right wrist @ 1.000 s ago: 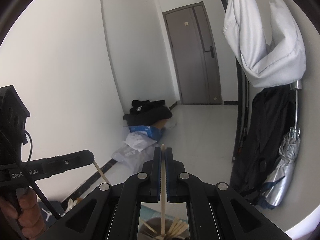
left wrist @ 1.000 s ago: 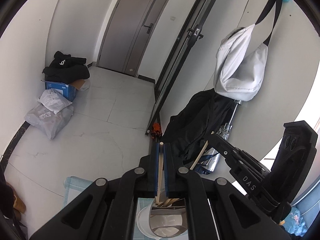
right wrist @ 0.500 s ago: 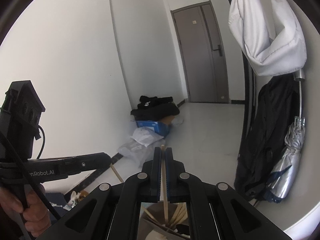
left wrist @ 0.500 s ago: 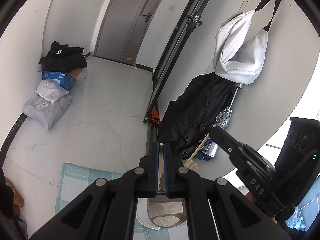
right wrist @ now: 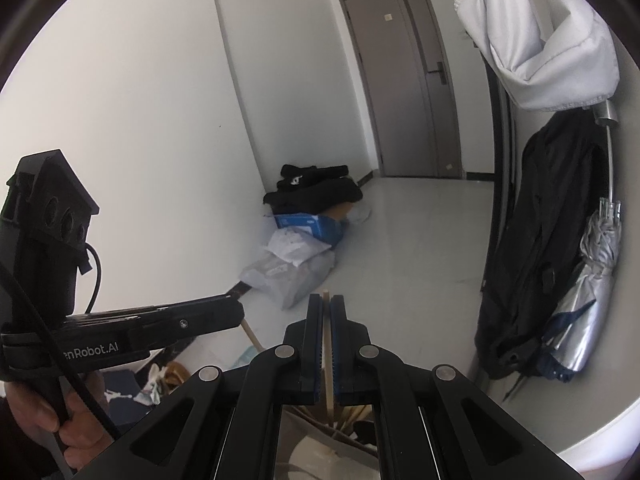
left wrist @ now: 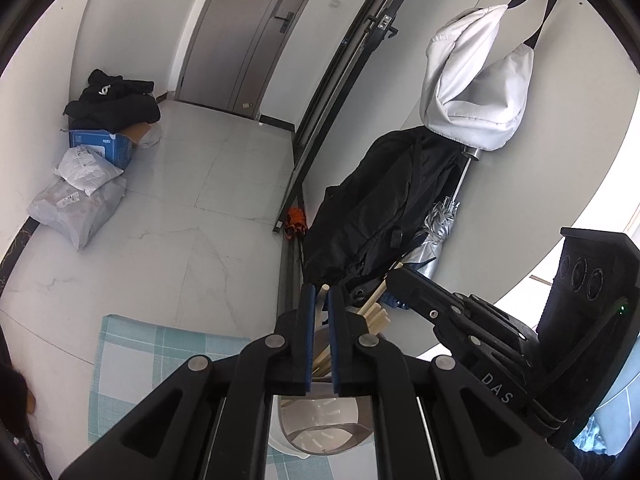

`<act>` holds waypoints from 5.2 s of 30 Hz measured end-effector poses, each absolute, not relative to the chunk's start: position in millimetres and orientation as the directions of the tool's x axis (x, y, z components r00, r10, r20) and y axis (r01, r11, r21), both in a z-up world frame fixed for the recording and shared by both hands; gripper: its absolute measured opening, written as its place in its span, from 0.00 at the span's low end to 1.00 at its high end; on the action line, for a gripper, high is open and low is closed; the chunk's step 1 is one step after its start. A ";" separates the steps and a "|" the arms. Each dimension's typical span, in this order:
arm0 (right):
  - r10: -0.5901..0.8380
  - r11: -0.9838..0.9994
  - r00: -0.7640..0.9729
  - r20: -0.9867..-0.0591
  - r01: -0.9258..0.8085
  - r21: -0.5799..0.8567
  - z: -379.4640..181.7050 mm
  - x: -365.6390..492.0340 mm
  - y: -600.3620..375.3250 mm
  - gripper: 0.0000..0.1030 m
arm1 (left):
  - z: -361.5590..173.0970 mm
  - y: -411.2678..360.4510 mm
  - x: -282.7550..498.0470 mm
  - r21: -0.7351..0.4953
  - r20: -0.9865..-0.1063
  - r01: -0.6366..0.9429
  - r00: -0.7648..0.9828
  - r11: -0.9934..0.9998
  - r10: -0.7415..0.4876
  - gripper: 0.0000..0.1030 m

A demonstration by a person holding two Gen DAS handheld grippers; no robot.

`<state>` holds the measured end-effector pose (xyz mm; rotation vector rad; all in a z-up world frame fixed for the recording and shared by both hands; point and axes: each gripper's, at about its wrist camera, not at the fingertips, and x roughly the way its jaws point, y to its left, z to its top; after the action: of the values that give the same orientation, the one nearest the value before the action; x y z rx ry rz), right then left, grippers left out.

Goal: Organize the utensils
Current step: 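Lift both held chopsticks over the utensil holder and lower them inside, then open both grippers to release the chopsticks into the holder, then move both open grippers back over the last two chopsticks on the mat, then grasp a loose wooden chopstick with the right gripper, then grasp the last chopstick with the left gripper while the right gripper lifts its chopstick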

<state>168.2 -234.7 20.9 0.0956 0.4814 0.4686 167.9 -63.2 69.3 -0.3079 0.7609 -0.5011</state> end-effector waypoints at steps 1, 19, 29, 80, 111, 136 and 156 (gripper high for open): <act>0.457 0.889 0.780 -0.429 -0.416 0.191 20.3 168.1 -233.8 0.03 | 68.2 -64.3 169.2 -0.440 -0.581 0.321 0.611 0.839 -0.538 0.02; 0.446 0.895 0.737 -0.507 -0.382 0.232 -8.2 168.1 -244.6 0.06 | 45.8 -63.8 178.8 -0.532 -0.634 0.269 0.502 0.803 -0.588 0.16; 0.403 0.914 0.774 -0.488 -0.321 0.246 8.3 135.6 -267.5 0.17 | 75.2 -55.2 150.2 -0.449 -0.623 0.232 0.611 0.863 -0.489 0.55; 0.279 0.956 0.800 -0.532 -0.180 0.231 -65.2 -19.7 -214.8 0.92 | 19.8 19.1 1.1 -0.303 -0.540 -0.040 0.831 0.952 -0.137 0.99; 0.258 0.963 0.532 -0.807 -0.206 0.173 -171.2 72.9 -129.2 0.61 | -45.5 63.8 41.5 -0.307 -0.736 -0.157 0.665 0.939 -0.129 0.99; 0.215 0.932 0.406 -0.888 -0.358 0.062 -177.6 78.7 -97.3 0.05 | -59.8 87.1 47.2 -0.332 -0.774 -0.237 0.622 0.913 -0.120 0.99; 0.200 0.915 0.310 -0.929 -0.398 0.064 -176.5 37.5 -124.9 0.17 | -57.9 80.5 43.3 -0.331 -0.775 -0.213 0.617 0.919 -0.136 0.99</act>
<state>37.5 -124.9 -176.5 -0.1903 1.1931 0.3983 43.3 80.5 -57.9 -0.4167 0.9116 0.0460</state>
